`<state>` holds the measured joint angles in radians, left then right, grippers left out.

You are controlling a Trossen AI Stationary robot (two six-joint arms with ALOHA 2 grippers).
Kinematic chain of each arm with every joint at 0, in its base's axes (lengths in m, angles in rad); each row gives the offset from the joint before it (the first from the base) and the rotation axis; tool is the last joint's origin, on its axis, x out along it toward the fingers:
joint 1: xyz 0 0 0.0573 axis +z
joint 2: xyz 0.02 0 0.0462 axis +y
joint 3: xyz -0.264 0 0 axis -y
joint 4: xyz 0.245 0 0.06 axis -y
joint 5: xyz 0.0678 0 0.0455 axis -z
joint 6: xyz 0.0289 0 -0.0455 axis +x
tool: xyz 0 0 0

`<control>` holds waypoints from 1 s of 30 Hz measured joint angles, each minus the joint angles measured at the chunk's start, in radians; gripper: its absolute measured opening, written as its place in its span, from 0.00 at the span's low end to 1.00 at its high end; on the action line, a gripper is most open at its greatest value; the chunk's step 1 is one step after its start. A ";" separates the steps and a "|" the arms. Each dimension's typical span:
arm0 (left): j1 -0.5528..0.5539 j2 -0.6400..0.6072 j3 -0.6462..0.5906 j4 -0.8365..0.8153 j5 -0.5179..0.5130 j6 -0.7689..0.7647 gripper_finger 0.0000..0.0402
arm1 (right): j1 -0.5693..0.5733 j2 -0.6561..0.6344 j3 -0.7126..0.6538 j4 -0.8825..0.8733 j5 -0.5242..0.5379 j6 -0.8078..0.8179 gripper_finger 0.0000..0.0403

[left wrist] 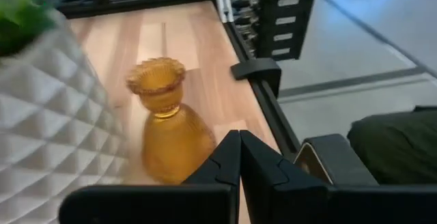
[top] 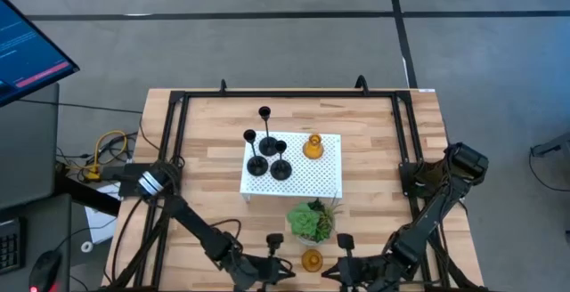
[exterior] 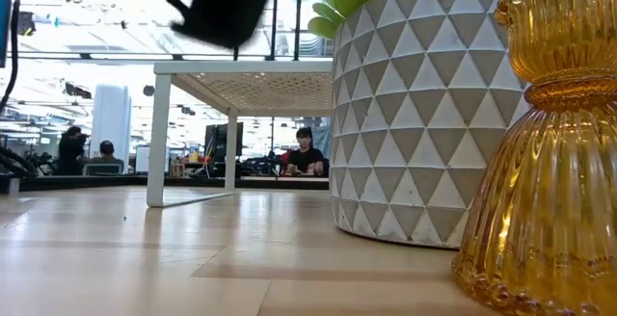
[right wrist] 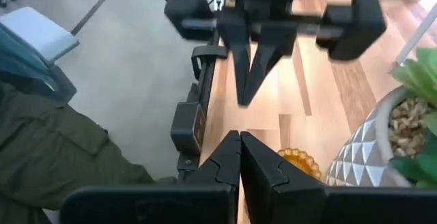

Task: Pick & Place candle stick holders
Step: Put the orange transparent candle holder on the shelf

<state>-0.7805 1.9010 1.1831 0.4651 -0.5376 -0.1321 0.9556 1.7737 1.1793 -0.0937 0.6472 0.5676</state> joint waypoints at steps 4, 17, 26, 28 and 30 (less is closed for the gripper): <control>-0.022 -0.081 0.000 -0.123 -0.015 -0.004 0.01 | -0.020 0.000 0.000 -0.006 -0.023 -0.040 0.00; -0.032 -0.231 0.000 -0.333 -0.010 -0.007 0.01 | -0.084 0.001 0.000 -0.107 -0.143 -0.062 0.00; -0.032 -0.294 -0.001 -0.386 -0.008 -0.006 0.01 | -0.124 0.001 0.000 -0.150 -0.205 -0.098 0.07; -0.032 -0.304 -0.001 -0.385 -0.008 -0.005 0.01 | -0.130 0.000 0.000 -0.150 -0.205 -0.104 0.12; -0.032 -0.310 -0.001 -0.390 -0.008 -0.005 0.01 | -0.135 0.000 0.000 -0.150 -0.205 -0.105 0.17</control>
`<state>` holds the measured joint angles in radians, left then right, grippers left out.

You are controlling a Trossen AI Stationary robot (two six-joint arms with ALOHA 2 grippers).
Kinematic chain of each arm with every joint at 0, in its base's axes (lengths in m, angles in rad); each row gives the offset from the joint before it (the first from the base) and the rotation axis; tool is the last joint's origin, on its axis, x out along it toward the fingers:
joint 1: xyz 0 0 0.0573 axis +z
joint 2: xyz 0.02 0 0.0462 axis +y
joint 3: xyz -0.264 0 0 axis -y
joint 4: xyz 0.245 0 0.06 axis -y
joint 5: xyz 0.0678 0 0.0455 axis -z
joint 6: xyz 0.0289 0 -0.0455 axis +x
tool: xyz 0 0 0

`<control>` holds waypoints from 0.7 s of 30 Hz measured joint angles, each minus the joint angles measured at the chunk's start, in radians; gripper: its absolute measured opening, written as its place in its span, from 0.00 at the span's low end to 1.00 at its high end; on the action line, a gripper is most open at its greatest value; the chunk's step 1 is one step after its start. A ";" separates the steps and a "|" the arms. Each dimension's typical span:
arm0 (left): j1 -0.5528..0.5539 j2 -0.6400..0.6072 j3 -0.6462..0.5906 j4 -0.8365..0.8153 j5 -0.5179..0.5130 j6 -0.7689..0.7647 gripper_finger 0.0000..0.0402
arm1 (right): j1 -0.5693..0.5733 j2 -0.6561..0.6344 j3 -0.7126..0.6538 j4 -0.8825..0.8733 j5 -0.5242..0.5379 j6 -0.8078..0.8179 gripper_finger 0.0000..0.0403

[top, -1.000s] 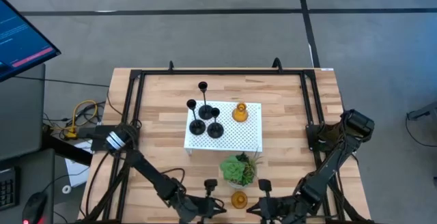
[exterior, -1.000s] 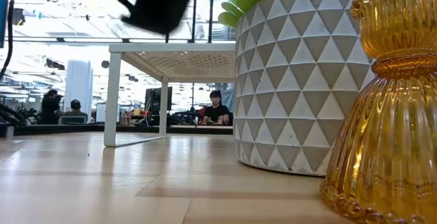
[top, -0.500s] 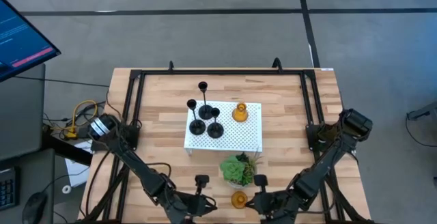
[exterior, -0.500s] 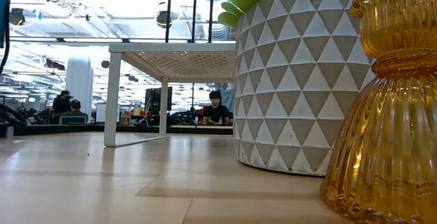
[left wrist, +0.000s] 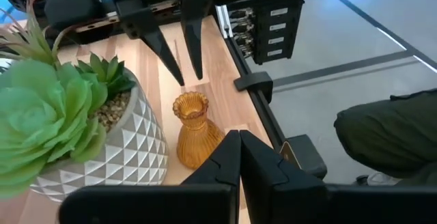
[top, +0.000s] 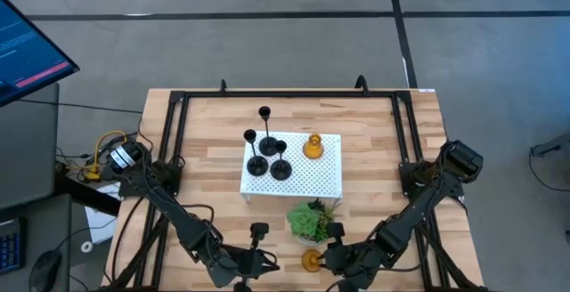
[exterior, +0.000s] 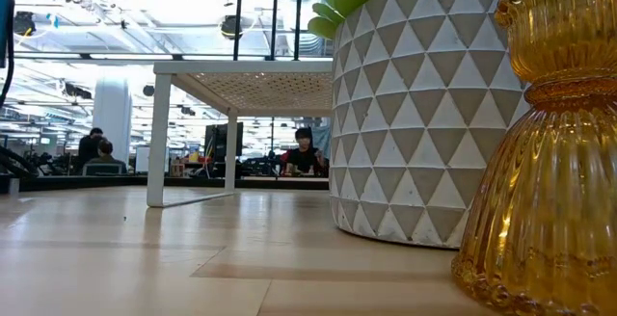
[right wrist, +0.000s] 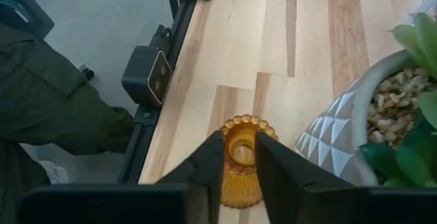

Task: Pick & Place candle stick holders
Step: Put the orange transparent candle holder on the shelf

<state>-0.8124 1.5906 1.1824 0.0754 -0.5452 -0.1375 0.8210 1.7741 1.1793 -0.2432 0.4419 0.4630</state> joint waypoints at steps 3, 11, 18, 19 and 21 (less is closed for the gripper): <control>0.000 -0.001 0.000 -0.011 0.004 0.002 0.01 | 0.000 0.000 0.000 0.000 0.000 -0.001 0.24; 0.000 -0.003 0.000 -0.014 0.004 0.002 0.02 | -0.023 0.027 -0.007 0.024 -0.082 0.000 0.31; 0.000 -0.003 0.000 -0.016 0.003 0.002 0.02 | -0.041 0.060 -0.016 0.052 -0.107 -0.002 0.28; 0.000 -0.003 0.000 -0.015 0.003 0.002 0.02 | -0.041 0.063 -0.015 0.051 -0.113 -0.002 0.28; 0.000 -0.003 0.000 -0.016 0.003 0.002 0.02 | -0.041 0.068 -0.013 0.048 -0.123 0.002 0.28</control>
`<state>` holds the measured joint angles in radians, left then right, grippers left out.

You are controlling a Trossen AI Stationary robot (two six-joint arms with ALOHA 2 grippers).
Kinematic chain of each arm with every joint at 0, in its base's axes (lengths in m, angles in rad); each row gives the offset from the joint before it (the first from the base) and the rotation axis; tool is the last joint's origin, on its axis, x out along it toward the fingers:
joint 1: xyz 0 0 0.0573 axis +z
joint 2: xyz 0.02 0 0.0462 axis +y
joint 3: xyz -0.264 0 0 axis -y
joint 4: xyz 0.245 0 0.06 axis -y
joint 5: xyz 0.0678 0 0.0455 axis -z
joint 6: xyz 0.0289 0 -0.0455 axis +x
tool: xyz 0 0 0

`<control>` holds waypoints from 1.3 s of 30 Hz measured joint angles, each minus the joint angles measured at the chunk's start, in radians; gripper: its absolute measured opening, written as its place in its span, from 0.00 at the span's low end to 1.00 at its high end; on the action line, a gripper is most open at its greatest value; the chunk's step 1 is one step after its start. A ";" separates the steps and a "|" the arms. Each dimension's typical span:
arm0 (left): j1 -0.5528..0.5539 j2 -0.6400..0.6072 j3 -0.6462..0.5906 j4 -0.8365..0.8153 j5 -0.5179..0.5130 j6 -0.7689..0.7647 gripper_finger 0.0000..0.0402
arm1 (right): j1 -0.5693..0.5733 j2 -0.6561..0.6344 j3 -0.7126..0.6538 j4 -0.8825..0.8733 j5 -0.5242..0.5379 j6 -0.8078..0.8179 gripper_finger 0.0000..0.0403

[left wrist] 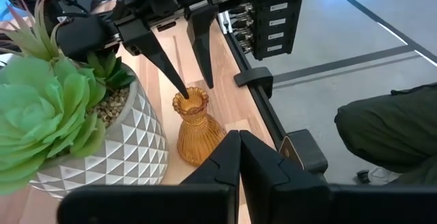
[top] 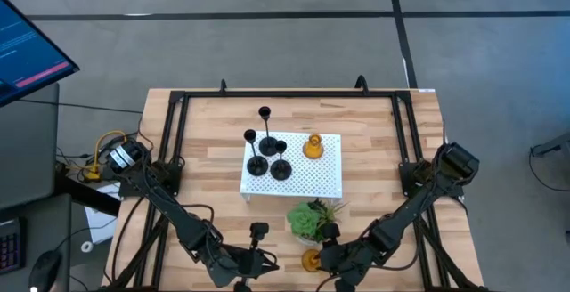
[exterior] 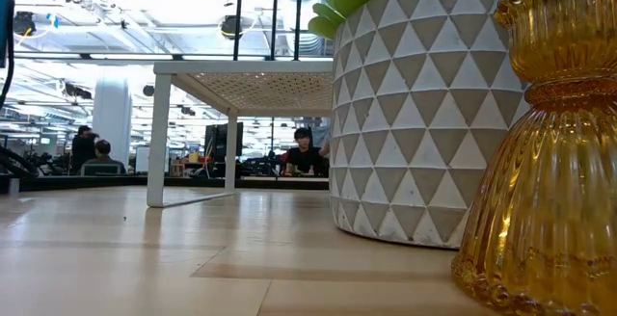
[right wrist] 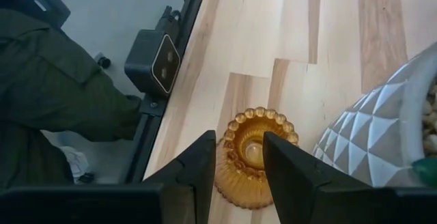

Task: Pick & Place candle stick holders
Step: Put the orange transparent candle holder on the shelf

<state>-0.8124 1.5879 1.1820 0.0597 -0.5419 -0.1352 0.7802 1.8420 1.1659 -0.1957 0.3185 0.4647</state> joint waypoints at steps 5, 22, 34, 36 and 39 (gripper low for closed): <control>0.000 0.000 0.000 0.000 0.000 0.000 0.02 | 0.005 0.002 0.002 -0.026 -0.026 0.037 0.28; 0.002 0.000 0.000 0.000 -0.007 0.000 0.02 | 0.008 0.002 0.020 -0.078 -0.058 0.066 0.28; 0.002 0.000 0.000 0.000 -0.008 -0.001 0.02 | 0.020 0.013 0.114 -0.173 -0.089 0.071 0.28; 0.002 0.000 0.000 0.000 -0.008 -0.001 0.02 | 0.028 0.014 0.137 -0.206 -0.089 0.086 0.27; 0.002 0.000 0.000 0.000 -0.008 -0.001 0.02 | 0.043 0.014 0.171 -0.239 -0.080 0.098 0.25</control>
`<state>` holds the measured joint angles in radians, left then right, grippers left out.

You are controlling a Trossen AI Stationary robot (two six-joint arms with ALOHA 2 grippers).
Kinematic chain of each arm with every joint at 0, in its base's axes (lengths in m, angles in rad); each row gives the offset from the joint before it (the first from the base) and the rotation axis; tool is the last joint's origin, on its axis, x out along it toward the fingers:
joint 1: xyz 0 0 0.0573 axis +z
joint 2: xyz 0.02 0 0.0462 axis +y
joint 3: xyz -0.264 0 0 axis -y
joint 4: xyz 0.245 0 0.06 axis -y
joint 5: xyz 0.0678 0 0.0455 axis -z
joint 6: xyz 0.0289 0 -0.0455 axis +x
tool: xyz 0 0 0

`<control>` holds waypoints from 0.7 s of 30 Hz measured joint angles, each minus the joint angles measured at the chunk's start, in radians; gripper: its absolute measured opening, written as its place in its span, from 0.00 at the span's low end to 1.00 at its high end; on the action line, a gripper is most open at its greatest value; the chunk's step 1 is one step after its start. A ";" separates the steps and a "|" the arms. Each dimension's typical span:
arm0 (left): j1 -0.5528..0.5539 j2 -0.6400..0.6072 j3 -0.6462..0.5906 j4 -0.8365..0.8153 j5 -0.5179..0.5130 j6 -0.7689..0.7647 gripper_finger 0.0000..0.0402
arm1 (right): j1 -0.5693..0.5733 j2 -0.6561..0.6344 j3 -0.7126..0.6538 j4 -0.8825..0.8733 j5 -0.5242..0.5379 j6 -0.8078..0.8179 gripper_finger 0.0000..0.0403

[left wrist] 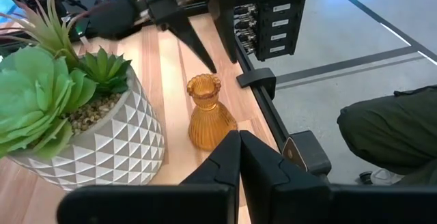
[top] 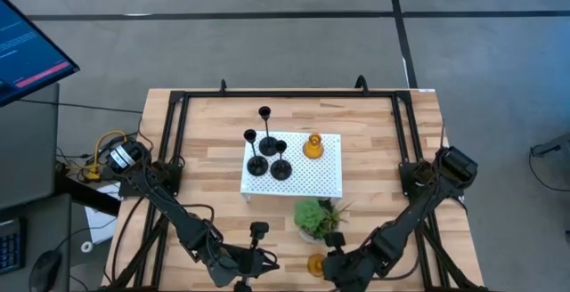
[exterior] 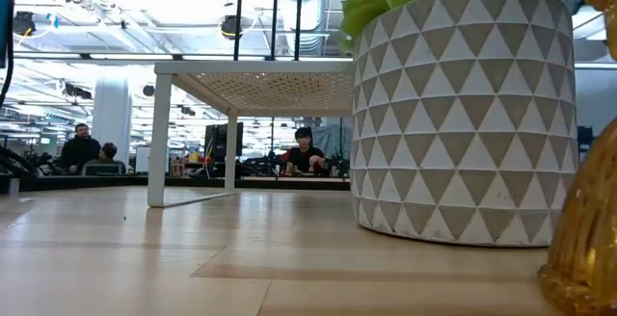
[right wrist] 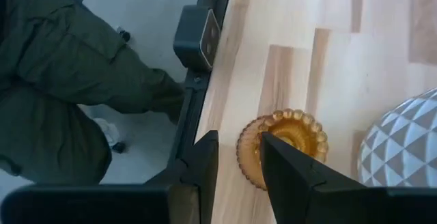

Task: Pick & Place candle stick holders
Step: Put the orange transparent candle holder on the shelf

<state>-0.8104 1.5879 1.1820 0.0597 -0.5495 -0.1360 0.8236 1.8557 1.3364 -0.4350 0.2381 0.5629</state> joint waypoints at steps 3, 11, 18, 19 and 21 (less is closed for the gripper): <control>0.000 0.000 0.000 0.000 0.000 0.000 0.02 | 0.009 0.000 0.025 -0.014 0.033 -0.001 0.23; 0.000 0.000 0.000 0.000 0.000 0.000 0.02 | 0.031 -0.002 0.055 -0.111 0.078 0.054 0.18; 0.000 0.000 0.000 0.000 0.000 0.000 0.02 | 0.034 0.018 0.056 -0.126 0.131 0.095 0.15; 0.000 0.000 0.000 0.000 0.000 0.000 0.02 | 0.031 0.025 0.056 -0.118 0.132 0.095 0.15; 0.000 0.000 0.000 0.000 0.000 0.000 0.02 | 0.019 0.033 0.056 -0.115 0.138 0.093 0.14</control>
<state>-0.8104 1.5879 1.1820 0.0597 -0.5495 -0.1360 0.8425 1.8882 1.3921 -0.5502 0.3764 0.6556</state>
